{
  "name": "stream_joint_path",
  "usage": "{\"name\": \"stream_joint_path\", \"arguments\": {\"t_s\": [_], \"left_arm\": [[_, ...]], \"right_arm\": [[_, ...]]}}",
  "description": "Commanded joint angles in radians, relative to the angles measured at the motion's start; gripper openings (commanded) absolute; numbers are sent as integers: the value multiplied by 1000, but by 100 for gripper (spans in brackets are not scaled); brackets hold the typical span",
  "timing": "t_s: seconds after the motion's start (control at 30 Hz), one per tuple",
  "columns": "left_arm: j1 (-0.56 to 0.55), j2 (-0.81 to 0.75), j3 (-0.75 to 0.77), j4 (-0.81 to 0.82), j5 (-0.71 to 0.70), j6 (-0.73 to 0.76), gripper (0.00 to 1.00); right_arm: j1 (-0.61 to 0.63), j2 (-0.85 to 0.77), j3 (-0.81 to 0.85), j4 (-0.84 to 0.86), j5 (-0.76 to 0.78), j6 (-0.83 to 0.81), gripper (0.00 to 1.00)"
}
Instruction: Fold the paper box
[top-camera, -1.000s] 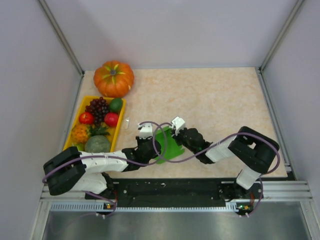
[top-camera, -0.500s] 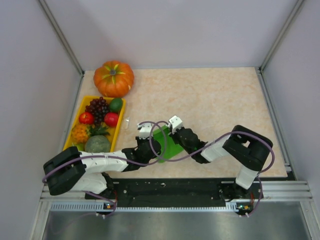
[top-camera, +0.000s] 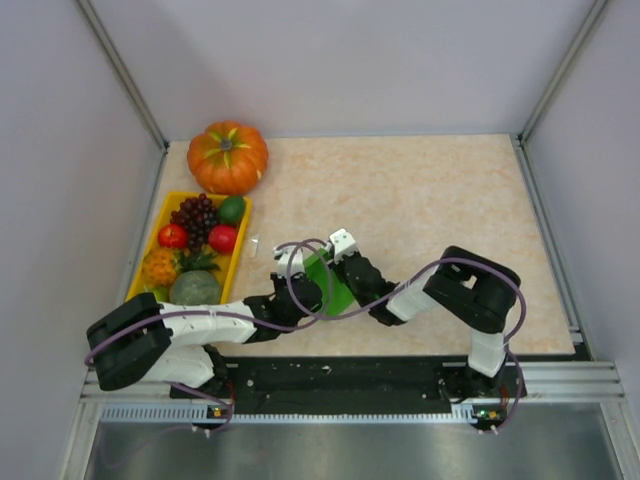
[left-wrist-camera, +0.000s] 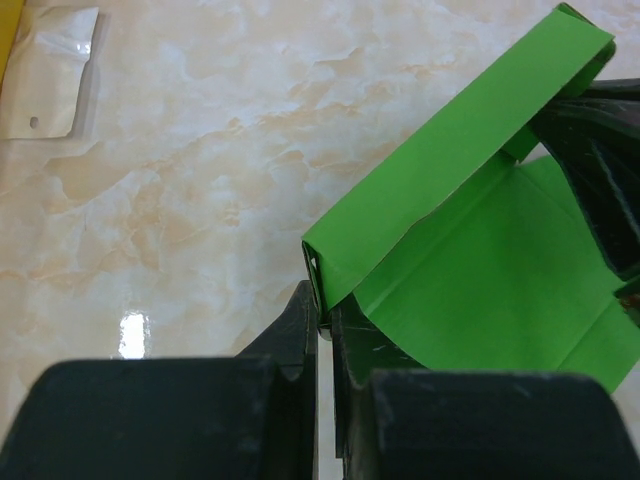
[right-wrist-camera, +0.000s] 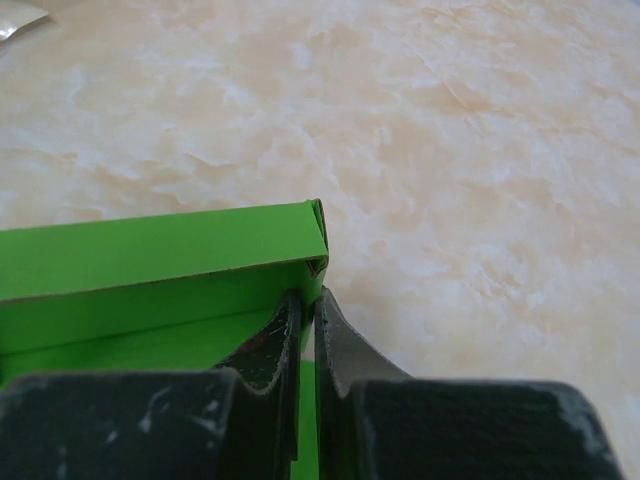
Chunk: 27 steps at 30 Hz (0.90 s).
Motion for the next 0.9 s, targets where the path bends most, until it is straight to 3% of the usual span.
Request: {"name": "stream_joint_path", "arguments": {"t_s": [0.0, 0.07, 0.2, 0.47, 0.87], "left_arm": [[-25, -9, 43, 40, 109, -26, 0], [-28, -11, 46, 40, 125, -36, 0], [-29, -31, 52, 37, 144, -62, 0], [-31, -59, 4, 69, 153, -82, 0], [-31, -32, 1, 110, 191, -96, 0]], "right_arm": [[64, 95, 128, 7, 231, -16, 0], [109, 167, 169, 31, 427, -49, 0], [137, 213, 215, 62, 529, -88, 0], [100, 155, 103, 209, 126, -7, 0], [71, 123, 97, 172, 37, 59, 0]]}}
